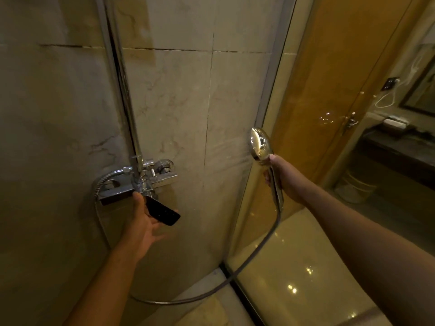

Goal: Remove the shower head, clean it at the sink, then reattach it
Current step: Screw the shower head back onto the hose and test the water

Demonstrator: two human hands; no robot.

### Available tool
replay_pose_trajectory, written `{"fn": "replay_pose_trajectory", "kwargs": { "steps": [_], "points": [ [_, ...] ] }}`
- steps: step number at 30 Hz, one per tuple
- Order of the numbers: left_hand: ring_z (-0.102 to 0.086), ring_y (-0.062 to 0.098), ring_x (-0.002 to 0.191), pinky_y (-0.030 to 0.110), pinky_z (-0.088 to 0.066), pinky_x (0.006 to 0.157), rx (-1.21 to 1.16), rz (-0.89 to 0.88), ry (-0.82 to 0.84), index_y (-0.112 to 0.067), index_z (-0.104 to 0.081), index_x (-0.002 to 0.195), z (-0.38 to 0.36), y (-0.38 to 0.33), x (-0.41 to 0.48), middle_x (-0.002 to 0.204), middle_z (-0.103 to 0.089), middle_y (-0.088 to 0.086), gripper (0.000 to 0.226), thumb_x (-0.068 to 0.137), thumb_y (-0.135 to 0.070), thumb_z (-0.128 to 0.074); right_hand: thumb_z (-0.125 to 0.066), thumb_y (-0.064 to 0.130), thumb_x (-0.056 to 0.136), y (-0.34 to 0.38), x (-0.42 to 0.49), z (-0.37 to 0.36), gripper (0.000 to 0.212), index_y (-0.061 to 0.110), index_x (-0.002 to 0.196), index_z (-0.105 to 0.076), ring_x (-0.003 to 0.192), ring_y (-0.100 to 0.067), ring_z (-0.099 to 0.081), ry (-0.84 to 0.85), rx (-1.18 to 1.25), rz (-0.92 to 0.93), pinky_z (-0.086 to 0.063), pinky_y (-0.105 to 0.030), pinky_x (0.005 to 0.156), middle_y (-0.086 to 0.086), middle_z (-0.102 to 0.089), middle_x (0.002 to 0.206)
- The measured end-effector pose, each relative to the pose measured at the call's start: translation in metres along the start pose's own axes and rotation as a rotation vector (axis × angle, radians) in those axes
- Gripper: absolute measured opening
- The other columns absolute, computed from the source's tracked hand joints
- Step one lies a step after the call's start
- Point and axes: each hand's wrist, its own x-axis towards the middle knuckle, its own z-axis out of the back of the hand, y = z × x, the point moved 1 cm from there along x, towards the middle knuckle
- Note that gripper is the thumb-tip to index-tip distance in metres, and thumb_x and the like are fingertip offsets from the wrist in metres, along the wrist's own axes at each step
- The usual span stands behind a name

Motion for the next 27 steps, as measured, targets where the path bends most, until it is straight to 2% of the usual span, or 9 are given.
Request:
{"fn": "replay_pose_trajectory", "kwargs": {
  "steps": [3,6,9,13,15,20,23,27],
  "points": [
    [-0.048,0.038,0.133,0.065,-0.037,0.098,-0.002,0.005,0.007,-0.018,-0.031,0.150,-0.001,-0.002,-0.002,0.143,-0.051,0.023,0.122,0.058,-0.097,-0.036,-0.043,0.063,0.093,0.003,0.002,0.000,0.044,0.028,0.098,-0.068,0.081,-0.019,-0.052,0.022,-0.015,-0.023,-0.046,-0.038,0.082,-0.001,-0.057,0.087],
    [-0.048,0.037,0.133,0.069,-0.033,0.100,-0.005,0.016,0.024,-0.020,-0.032,0.149,0.001,-0.002,-0.002,0.142,-0.053,0.021,0.126,0.053,-0.100,-0.041,-0.044,0.069,0.089,0.004,0.004,0.002,0.045,0.034,0.088,-0.073,0.083,-0.021,-0.050,0.010,-0.048,-0.031,-0.045,-0.041,0.084,-0.002,-0.057,0.087],
    [-0.050,0.036,0.132,0.070,-0.028,0.103,-0.015,0.024,0.040,-0.018,-0.035,0.148,0.000,-0.002,-0.002,0.137,-0.058,0.020,0.118,0.060,-0.097,-0.037,-0.043,0.066,0.093,0.006,0.006,0.006,0.044,0.034,0.091,-0.073,0.084,-0.022,-0.051,-0.012,-0.032,-0.025,-0.045,-0.041,0.084,-0.002,-0.057,0.089],
    [-0.050,0.035,0.131,0.068,-0.027,0.105,-0.026,0.046,0.054,-0.015,-0.037,0.146,-0.003,-0.001,0.001,0.134,-0.061,0.019,0.104,0.072,-0.087,-0.024,-0.036,0.060,0.101,0.011,0.007,0.011,0.044,0.027,0.106,-0.065,0.076,-0.015,-0.053,-0.014,0.035,-0.010,-0.045,-0.035,0.080,0.001,-0.058,0.085],
    [-0.052,0.034,0.129,0.067,-0.027,0.105,-0.030,0.055,0.060,-0.015,-0.040,0.145,-0.003,0.000,0.002,0.131,-0.064,0.018,0.101,0.075,-0.085,-0.021,-0.035,0.061,0.101,0.014,0.008,0.012,0.043,0.028,0.103,-0.063,0.073,-0.013,-0.052,-0.015,0.115,-0.008,-0.045,-0.033,0.076,0.001,-0.059,0.085],
    [-0.055,0.030,0.125,0.067,-0.022,0.108,-0.043,0.064,0.083,-0.015,-0.037,0.146,-0.002,0.001,0.003,0.126,-0.067,0.015,0.101,0.075,-0.086,-0.021,-0.034,0.063,0.099,0.018,0.012,0.017,0.049,0.024,0.106,-0.064,0.071,-0.013,-0.052,-0.039,0.250,0.007,-0.043,-0.037,0.079,-0.013,-0.051,0.109],
    [-0.057,0.029,0.120,0.068,-0.019,0.109,-0.049,0.056,0.096,-0.015,-0.037,0.146,-0.003,0.001,0.002,0.123,-0.069,0.014,0.101,0.075,-0.085,-0.022,-0.033,0.065,0.099,0.018,0.014,0.018,0.053,0.021,0.110,-0.061,0.070,-0.012,-0.052,-0.041,0.255,0.011,-0.044,-0.036,0.079,-0.013,-0.049,0.111],
    [-0.051,0.031,0.127,0.069,-0.017,0.111,-0.080,0.054,0.083,-0.011,-0.038,0.144,-0.005,0.000,0.000,0.127,-0.062,0.015,0.093,0.084,-0.079,-0.018,-0.032,0.065,0.099,0.019,0.016,0.015,0.055,0.019,0.108,-0.062,0.071,-0.013,-0.051,-0.045,0.217,0.008,-0.044,-0.036,0.077,-0.013,-0.050,0.107]
  ]
}}
